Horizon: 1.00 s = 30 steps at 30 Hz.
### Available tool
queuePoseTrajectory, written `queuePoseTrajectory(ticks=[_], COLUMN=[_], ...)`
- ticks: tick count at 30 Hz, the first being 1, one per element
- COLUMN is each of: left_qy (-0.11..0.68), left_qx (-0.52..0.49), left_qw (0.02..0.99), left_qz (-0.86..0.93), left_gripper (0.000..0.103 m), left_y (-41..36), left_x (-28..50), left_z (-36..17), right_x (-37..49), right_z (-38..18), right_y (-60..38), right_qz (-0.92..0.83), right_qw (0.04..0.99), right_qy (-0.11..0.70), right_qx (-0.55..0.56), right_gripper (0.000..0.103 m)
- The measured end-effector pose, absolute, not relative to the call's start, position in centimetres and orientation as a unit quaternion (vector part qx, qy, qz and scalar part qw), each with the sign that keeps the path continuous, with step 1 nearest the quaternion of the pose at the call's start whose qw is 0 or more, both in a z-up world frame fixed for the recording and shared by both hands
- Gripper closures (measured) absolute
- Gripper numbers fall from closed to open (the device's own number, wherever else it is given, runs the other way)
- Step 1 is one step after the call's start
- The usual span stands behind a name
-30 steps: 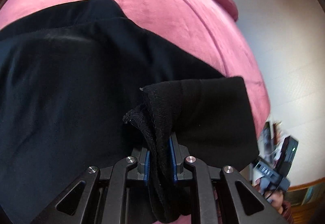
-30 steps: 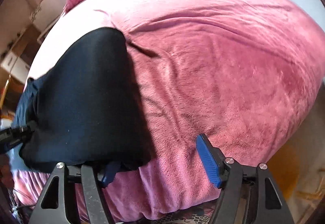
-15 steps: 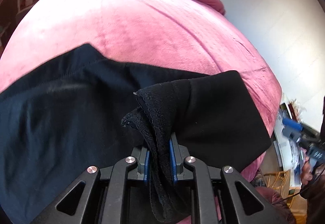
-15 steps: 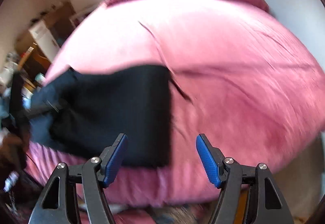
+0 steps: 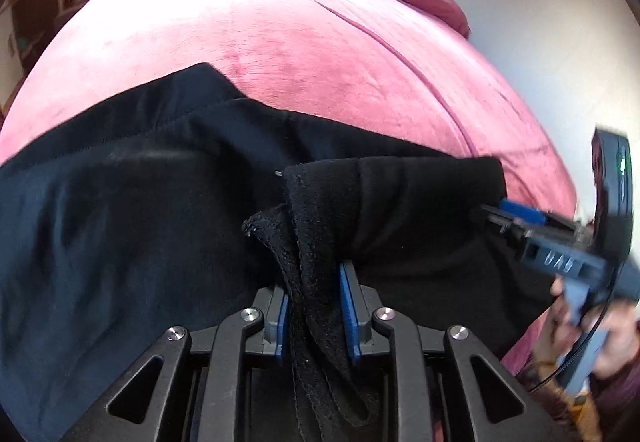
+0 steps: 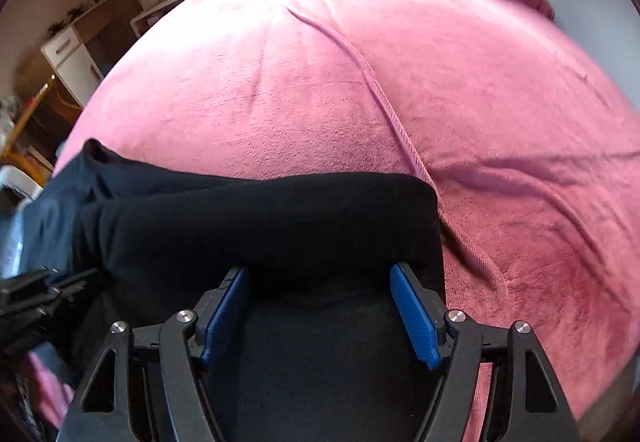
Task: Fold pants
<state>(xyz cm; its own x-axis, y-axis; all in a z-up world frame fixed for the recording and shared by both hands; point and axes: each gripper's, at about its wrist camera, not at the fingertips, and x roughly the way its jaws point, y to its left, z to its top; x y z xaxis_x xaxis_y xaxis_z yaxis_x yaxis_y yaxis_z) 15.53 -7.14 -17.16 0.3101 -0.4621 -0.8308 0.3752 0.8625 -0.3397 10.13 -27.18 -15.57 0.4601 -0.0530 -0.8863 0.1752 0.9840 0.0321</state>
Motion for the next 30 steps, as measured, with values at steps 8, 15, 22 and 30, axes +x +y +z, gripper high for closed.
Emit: queuePoseTrajectory(ticks=[8, 15, 22, 30], left_qy=[0.514, 0.508, 0.501, 0.497], left_qx=[-0.029, -0.034, -0.036, -0.05], left_qw=[0.828, 0.838, 0.847, 0.853], left_qz=[-0.221, -0.198, -0.174, -0.151], left_gripper=[0.065, 0.06, 0.06, 0.06], left_y=[-5.4, -4.3, -2.4, 0.0], left_x=[13.4, 11.6, 10.2, 9.5], left_z=[-15.3, -14.7, -14.2, -13.9], right_x=[9.5, 7.4, 6.8, 7.3], right_z=[-14.0, -11.5, -11.9, -14.7], right_y=[-26.1, -22.9, -18.0, -14.2], right_qz=[-0.078, -0.039, 0.041, 0.072], right_qw=[0.86, 0.881, 0.874, 0.855], right_qy=[0.503, 0.471, 0.484, 0.514], right_qx=[0.036, 0.03, 0.03, 0.017], right_gripper=[0.029, 0.029, 0.037, 0.059])
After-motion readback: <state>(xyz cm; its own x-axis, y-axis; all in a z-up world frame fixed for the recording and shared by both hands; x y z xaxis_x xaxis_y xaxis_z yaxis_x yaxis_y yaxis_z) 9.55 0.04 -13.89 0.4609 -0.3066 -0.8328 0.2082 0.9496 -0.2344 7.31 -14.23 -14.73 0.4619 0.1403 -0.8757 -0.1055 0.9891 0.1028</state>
